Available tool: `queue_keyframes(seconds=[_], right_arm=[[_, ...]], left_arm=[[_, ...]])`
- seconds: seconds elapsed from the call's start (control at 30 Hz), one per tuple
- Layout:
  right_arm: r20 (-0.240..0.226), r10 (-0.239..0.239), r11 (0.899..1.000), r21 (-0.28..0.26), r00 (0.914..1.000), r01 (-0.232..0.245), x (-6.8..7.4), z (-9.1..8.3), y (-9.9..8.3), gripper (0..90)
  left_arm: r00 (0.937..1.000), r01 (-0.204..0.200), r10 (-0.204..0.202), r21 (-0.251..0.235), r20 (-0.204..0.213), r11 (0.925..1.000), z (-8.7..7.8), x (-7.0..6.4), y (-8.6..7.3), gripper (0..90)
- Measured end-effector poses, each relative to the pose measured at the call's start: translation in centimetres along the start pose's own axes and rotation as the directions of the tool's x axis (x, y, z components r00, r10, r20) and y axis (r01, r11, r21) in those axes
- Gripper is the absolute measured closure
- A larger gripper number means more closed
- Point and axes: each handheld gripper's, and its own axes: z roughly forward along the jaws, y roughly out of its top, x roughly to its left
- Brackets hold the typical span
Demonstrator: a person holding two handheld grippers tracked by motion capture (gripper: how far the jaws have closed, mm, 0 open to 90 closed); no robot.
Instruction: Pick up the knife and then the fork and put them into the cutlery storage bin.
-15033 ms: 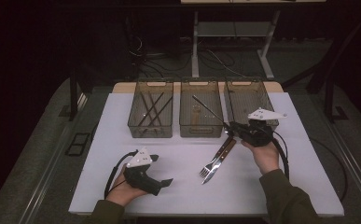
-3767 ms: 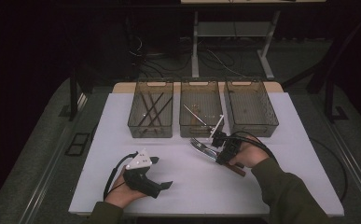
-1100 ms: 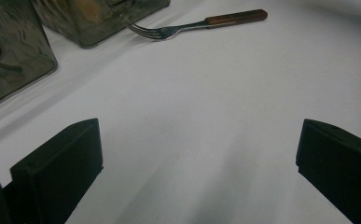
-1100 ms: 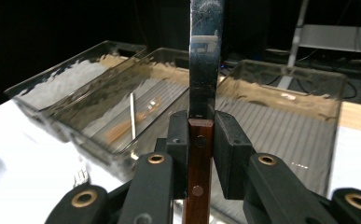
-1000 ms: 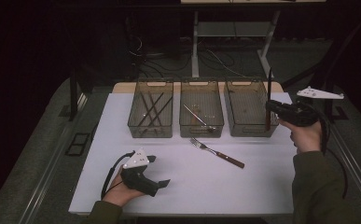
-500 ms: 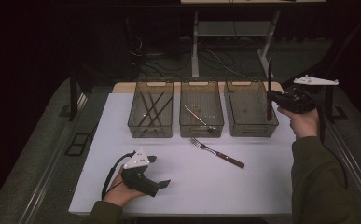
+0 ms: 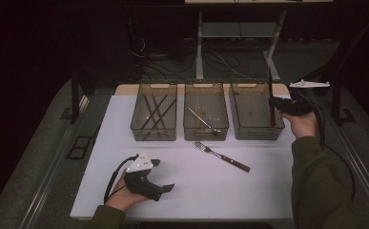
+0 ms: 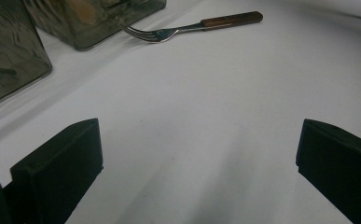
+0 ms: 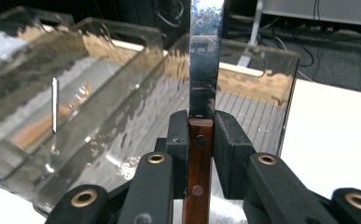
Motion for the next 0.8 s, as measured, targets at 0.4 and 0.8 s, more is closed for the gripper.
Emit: queue_keyframes(seconds=[0.4,0.8], right_arm=[[0.012,-0.012,0.997,0.081,0.9999,0.011,-0.5,1.4,-1.5,76.7],[0.005,-0.047,0.989,0.143,0.9989,0.046,-0.4,2.3,-2.1,76.6]], left_arm=[[1.0,-0.001,0.001,0.0,0.006,1.0,0.1,0.0,0.0,0.0],[1.0,0.0,0.0,-0.001,0.005,1.0,0.1,0.0,0.0,0.0]])
